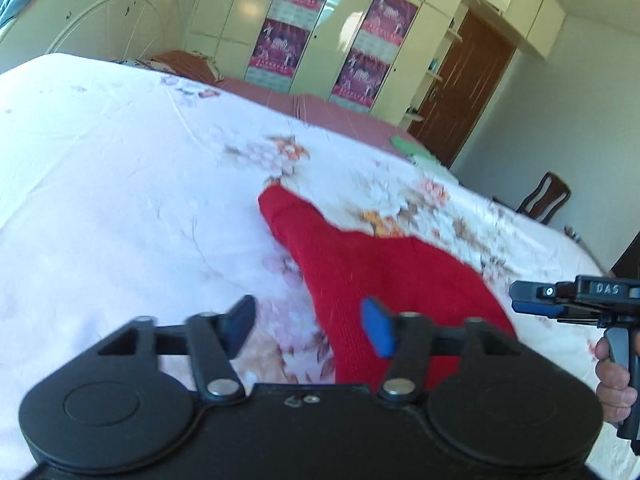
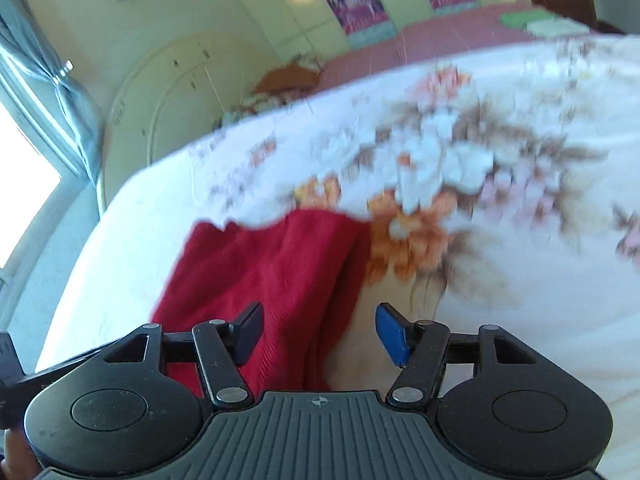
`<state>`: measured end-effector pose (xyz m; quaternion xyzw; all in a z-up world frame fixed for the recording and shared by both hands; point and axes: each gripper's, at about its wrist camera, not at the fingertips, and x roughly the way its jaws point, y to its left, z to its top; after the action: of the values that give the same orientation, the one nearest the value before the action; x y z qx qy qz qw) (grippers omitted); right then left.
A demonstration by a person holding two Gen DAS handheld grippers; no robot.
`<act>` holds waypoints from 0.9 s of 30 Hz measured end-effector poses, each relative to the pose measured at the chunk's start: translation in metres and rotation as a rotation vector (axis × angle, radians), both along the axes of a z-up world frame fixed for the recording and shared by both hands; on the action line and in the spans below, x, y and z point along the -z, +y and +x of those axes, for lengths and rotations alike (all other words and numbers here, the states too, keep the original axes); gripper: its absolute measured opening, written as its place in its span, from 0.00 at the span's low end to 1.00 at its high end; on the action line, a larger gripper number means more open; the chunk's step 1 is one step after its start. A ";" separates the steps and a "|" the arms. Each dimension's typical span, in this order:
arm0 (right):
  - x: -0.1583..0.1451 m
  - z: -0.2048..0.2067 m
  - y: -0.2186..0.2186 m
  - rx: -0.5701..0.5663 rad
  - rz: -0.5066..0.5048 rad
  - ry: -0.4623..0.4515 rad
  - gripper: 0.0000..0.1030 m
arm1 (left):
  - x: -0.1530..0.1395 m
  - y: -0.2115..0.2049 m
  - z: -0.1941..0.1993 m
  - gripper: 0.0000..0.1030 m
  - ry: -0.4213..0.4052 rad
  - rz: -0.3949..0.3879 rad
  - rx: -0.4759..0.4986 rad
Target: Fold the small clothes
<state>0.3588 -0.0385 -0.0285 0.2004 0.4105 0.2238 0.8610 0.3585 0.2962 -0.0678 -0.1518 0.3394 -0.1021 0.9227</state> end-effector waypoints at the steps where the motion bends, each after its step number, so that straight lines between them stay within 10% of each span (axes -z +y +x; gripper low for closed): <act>1: -0.008 0.001 0.002 -0.010 -0.014 -0.026 0.43 | -0.001 0.001 0.007 0.44 0.000 -0.005 0.017; 3: -0.014 0.010 0.017 -0.060 -0.068 -0.051 0.33 | -0.001 -0.008 0.024 0.36 0.017 0.018 0.062; 5: -0.010 0.020 0.035 -0.124 -0.107 -0.047 0.01 | 0.007 -0.025 0.040 0.32 0.062 0.070 0.134; 9: 0.023 0.031 0.062 -0.152 -0.345 -0.032 0.00 | 0.028 -0.041 0.048 0.31 0.096 0.107 0.152; 15: -0.005 0.005 0.036 -0.098 -0.299 -0.067 0.01 | 0.006 -0.024 0.010 0.37 0.039 0.077 0.136; 18: -0.021 -0.032 0.020 -0.115 -0.216 -0.062 0.41 | 0.006 -0.015 -0.025 0.43 0.040 0.057 0.108; 25: -0.003 -0.077 0.031 -0.136 -0.145 0.063 0.41 | 0.026 -0.020 -0.069 0.48 0.122 0.030 0.080; 27: 0.007 -0.077 0.036 -0.150 -0.116 0.081 0.21 | 0.027 -0.024 -0.067 0.48 0.133 0.046 0.072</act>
<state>0.2816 -0.0022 -0.0359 0.1276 0.4712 0.2552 0.8346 0.2910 0.2722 -0.0944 -0.1245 0.4073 -0.1172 0.8971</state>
